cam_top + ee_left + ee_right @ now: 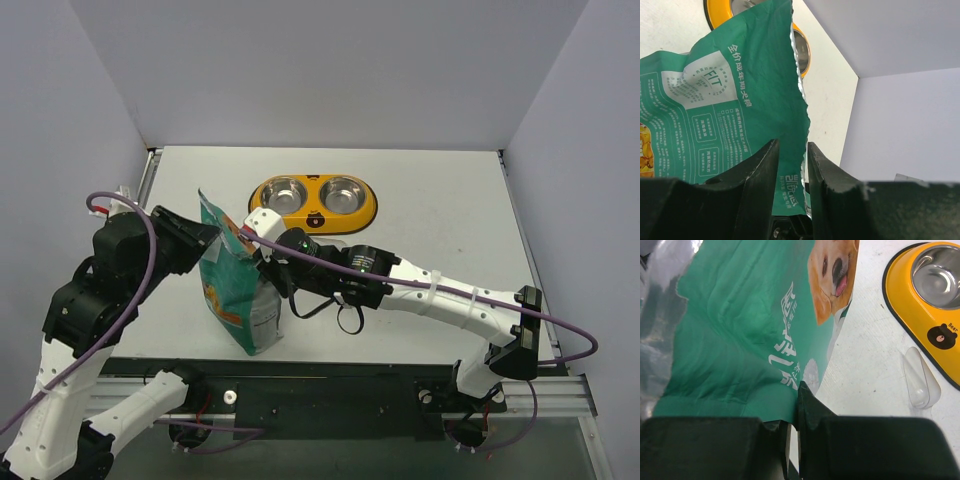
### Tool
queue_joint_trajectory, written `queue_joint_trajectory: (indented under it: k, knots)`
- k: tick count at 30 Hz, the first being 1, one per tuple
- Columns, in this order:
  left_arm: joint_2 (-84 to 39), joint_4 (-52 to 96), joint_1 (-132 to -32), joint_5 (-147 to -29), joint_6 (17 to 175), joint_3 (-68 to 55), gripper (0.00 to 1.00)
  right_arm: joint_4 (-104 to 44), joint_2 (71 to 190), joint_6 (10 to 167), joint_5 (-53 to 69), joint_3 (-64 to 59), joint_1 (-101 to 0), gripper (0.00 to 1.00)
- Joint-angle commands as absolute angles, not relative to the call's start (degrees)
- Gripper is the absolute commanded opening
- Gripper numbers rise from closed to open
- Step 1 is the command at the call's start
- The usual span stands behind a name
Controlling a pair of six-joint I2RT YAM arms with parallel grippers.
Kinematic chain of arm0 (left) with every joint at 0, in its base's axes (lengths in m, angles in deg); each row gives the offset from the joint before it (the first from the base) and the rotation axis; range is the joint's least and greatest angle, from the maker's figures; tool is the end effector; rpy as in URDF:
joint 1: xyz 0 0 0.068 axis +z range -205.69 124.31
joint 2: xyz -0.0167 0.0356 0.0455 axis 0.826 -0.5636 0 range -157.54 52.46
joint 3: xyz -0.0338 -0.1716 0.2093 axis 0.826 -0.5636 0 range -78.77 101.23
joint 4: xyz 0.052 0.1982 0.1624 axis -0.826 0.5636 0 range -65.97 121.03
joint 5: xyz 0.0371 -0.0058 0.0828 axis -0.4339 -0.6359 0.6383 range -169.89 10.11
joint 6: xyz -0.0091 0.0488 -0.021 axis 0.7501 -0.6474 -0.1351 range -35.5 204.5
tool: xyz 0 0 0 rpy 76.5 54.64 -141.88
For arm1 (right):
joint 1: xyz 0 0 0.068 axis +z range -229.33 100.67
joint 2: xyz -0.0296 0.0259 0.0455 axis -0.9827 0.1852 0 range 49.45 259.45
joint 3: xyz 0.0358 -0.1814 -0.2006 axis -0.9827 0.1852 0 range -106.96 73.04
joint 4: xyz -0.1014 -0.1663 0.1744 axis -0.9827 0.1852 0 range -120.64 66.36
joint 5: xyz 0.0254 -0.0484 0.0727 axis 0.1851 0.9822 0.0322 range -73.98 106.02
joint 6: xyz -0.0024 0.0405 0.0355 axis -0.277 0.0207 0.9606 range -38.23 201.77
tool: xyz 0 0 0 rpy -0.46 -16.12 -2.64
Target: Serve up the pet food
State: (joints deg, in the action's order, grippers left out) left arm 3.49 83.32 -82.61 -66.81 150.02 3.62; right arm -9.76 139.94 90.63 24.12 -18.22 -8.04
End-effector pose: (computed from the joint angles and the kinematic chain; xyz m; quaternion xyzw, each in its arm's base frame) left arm 0.1070 -0.0454 0.4502 -0.3354 0.7746 -0.3140 0.4347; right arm 0.1231 0.3479 0.4032 -0.3892 0.7202 0.3236 0.4744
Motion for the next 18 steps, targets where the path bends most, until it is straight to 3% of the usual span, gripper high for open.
queue_joint_trajectory:
  k: [1,8,18]
  knots:
    - [3.07,80.28,-82.59,-66.53,148.31,2.79,0.39,-9.37,138.30,90.30,25.96,-22.50,-7.34,0.00]
    - [2.63,82.47,-82.59,-65.13,148.13,2.62,0.31,-9.20,138.22,90.12,26.40,-22.67,-6.99,0.00]
    - [0.08,80.28,-82.59,-66.27,147.17,1.92,0.34,-8.23,139.62,88.37,26.66,-24.69,-5.59,0.00]
